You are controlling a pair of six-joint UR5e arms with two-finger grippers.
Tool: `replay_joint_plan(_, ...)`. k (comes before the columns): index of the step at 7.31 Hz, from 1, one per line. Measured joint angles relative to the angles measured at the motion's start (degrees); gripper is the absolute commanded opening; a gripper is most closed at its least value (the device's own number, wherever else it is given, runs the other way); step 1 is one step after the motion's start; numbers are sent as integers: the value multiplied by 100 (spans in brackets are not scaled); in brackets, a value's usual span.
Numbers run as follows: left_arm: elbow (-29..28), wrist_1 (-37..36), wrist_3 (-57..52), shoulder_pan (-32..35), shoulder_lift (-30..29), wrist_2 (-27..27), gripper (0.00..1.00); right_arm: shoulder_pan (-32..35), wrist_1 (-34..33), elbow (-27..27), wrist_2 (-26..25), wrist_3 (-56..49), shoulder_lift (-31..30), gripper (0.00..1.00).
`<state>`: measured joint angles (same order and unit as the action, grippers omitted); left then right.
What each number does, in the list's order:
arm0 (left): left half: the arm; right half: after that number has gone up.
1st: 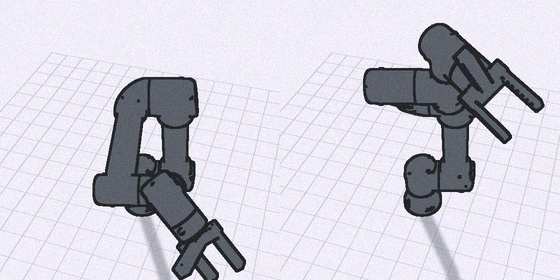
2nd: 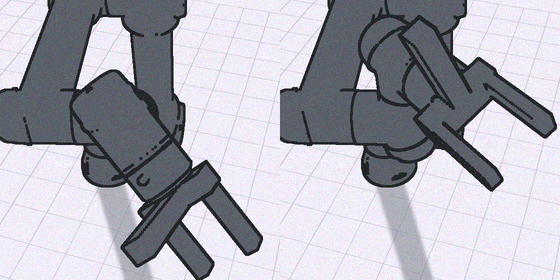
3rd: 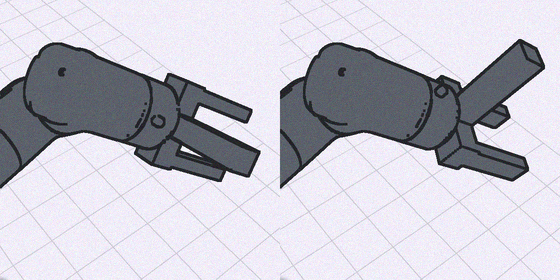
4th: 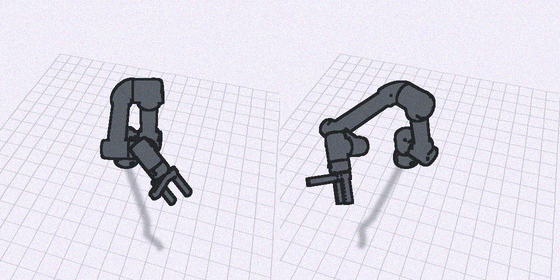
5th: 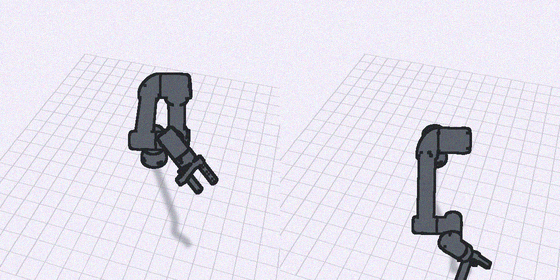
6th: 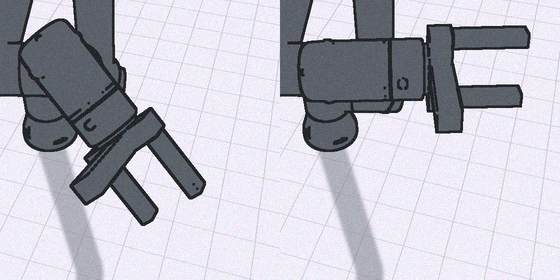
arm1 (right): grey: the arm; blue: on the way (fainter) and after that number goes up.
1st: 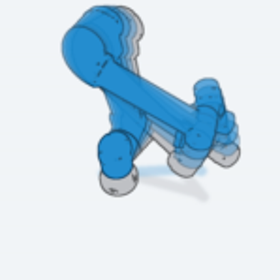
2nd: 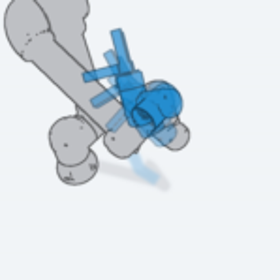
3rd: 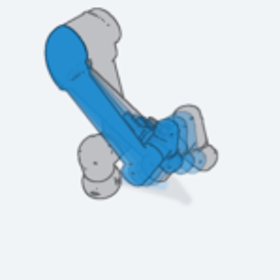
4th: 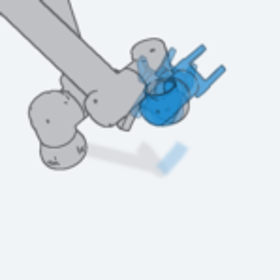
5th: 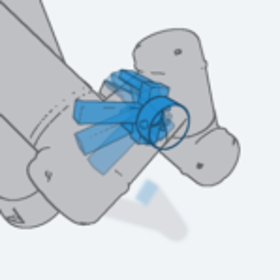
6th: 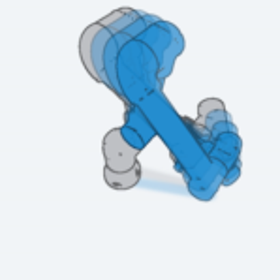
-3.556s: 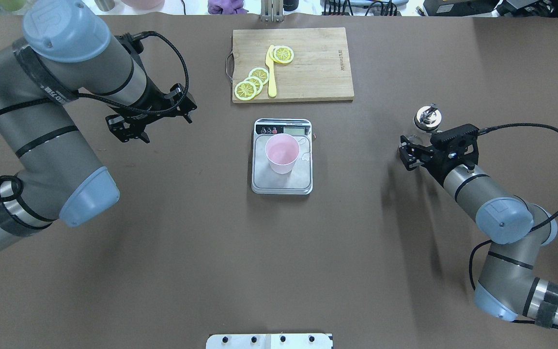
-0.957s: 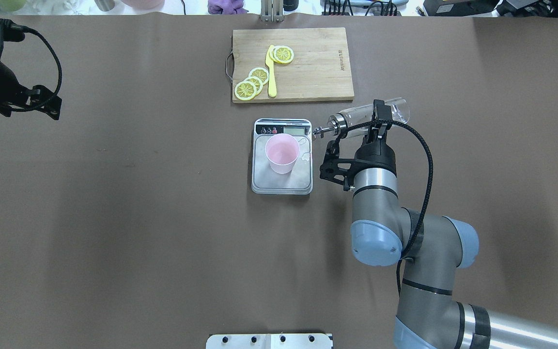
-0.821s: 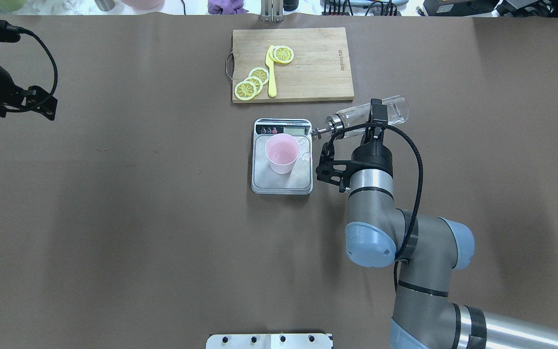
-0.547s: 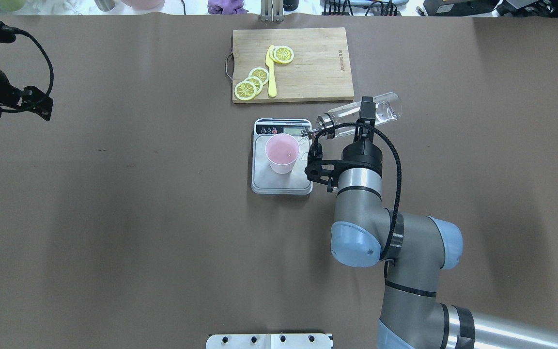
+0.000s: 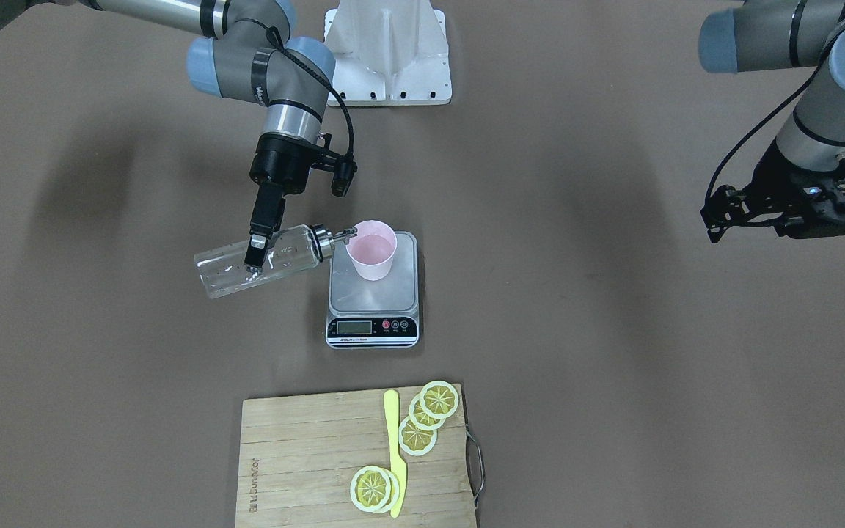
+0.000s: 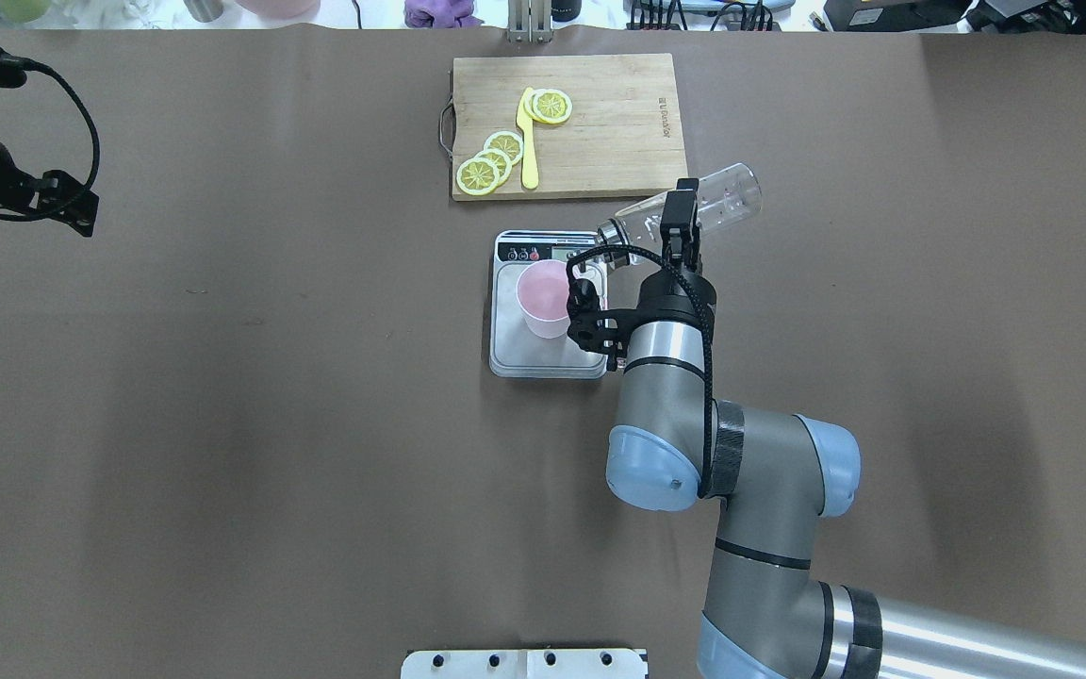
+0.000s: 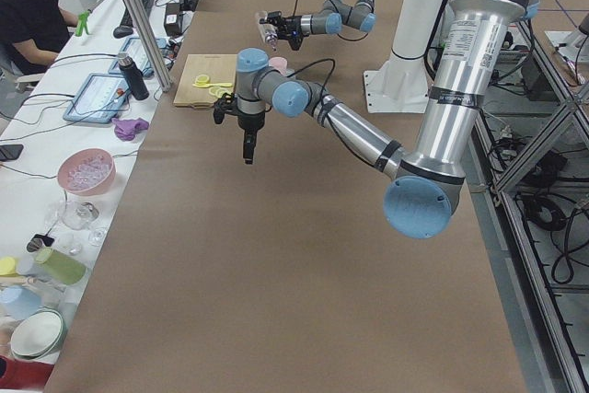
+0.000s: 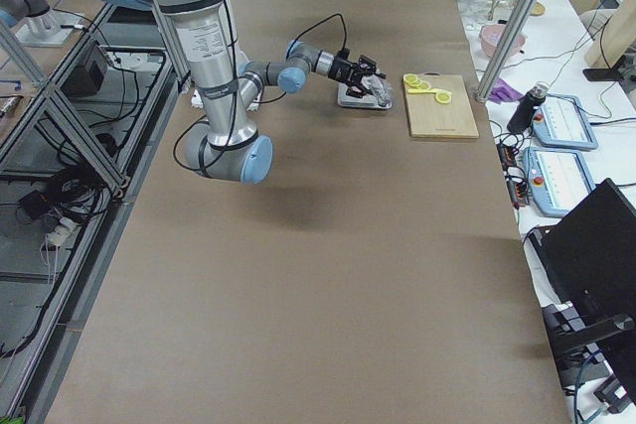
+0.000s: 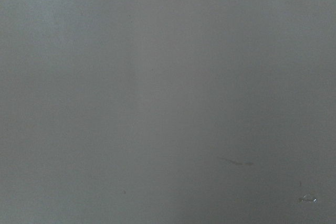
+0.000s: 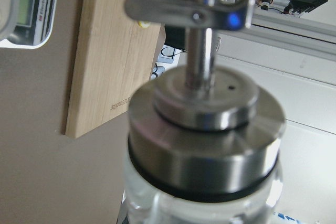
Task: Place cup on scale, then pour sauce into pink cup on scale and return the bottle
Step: 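Tilt the sauce bottle spout over the pink cup with the right gripper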
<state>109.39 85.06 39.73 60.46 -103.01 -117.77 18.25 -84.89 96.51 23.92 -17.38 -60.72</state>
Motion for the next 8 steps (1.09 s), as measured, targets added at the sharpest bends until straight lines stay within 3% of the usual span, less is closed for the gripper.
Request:
replay_joint_plan(5,-79,18,0,-5,3,-6,99,-22,-26,-149,-677,-974,48,0)
replay_joint_plan(8,-96,27,0,0,1,-9,99,-37,67,-185,-758,-998,59,0)
